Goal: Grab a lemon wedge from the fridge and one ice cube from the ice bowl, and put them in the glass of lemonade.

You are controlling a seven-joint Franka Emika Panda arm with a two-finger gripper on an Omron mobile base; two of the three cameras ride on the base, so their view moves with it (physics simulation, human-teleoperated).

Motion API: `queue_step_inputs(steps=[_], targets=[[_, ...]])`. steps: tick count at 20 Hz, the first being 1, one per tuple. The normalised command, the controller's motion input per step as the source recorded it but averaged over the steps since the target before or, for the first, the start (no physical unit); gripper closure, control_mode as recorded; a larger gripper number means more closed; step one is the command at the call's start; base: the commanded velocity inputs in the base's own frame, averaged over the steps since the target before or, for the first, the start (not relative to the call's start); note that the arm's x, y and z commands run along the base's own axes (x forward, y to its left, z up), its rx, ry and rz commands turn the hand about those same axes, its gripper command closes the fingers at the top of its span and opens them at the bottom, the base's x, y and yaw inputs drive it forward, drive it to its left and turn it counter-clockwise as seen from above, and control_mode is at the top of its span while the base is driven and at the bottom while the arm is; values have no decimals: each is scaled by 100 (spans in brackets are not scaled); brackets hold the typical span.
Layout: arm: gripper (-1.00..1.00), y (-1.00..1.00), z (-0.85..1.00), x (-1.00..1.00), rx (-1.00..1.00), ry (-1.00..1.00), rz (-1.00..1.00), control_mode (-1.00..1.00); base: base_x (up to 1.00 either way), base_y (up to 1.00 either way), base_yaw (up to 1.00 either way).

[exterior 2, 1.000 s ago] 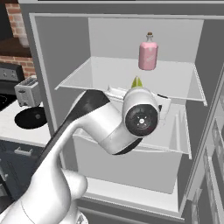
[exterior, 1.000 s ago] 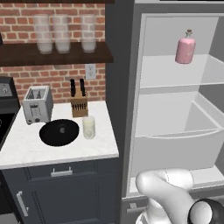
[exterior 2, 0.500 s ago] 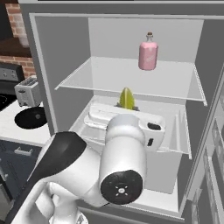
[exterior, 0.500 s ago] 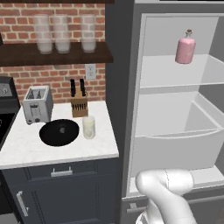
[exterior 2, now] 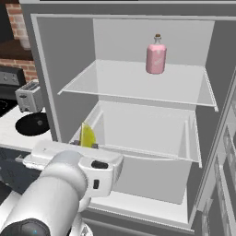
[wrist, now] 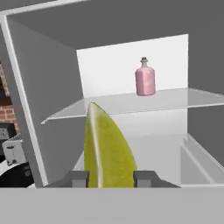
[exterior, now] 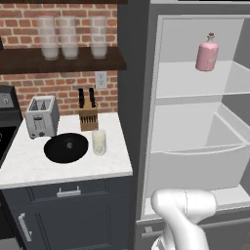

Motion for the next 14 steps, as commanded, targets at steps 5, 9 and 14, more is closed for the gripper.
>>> queue_step_inputs(steps=[5, 9, 14], targets=[[100, 60, -59, -42, -4, 40, 2, -100, 0, 0, 0], [100, 62, -54, -15, -7, 41, 11, -100, 0, 0, 0], [100, 55, -28, -4, -9, 16, 15, 100, 5, 40, 5]])
